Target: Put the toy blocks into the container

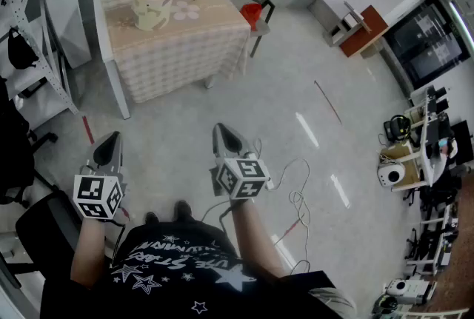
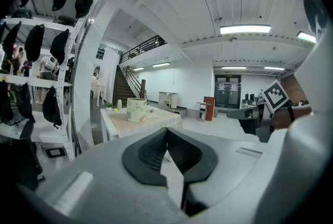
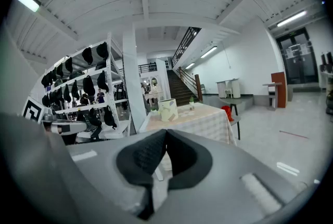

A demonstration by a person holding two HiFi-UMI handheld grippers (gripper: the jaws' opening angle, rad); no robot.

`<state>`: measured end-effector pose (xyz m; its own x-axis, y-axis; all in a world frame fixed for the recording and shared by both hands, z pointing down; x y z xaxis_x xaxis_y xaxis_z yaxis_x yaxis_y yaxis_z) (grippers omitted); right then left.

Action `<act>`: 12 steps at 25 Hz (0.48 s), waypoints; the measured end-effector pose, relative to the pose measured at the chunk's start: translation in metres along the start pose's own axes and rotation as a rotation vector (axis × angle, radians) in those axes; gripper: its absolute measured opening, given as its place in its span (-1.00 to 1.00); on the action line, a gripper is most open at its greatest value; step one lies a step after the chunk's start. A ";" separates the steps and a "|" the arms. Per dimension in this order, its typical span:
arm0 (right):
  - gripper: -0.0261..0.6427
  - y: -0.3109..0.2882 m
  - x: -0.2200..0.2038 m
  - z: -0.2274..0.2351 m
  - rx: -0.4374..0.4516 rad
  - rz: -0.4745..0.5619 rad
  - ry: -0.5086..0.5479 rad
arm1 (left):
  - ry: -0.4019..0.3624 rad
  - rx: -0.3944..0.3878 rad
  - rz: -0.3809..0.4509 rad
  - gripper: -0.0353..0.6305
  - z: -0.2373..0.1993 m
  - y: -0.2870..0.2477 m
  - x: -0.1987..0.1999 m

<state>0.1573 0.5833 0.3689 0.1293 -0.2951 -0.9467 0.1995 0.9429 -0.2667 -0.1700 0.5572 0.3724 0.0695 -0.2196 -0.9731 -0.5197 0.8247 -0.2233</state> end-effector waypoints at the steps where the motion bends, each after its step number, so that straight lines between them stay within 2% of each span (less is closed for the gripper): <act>1: -0.91 0.001 0.002 -0.001 -0.001 0.003 0.023 | -0.001 0.002 0.005 -0.86 0.000 0.001 0.001; 4: -0.91 0.004 0.006 -0.006 0.002 0.016 0.060 | -0.009 0.003 0.013 -0.86 0.001 0.006 0.004; 12: -0.91 0.010 0.002 -0.016 0.008 0.012 0.036 | -0.016 -0.016 -0.008 -0.86 0.004 0.015 -0.005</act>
<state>0.1441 0.5946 0.3614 0.0964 -0.2780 -0.9557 0.2062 0.9450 -0.2540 -0.1745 0.5729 0.3738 0.0873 -0.2172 -0.9722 -0.5327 0.8145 -0.2298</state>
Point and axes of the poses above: the fingertips, and each gripper's own axes: y backward along the fingers, z to its right, x out of its top, the point moved 9 cm from there along y, backward along the fingers
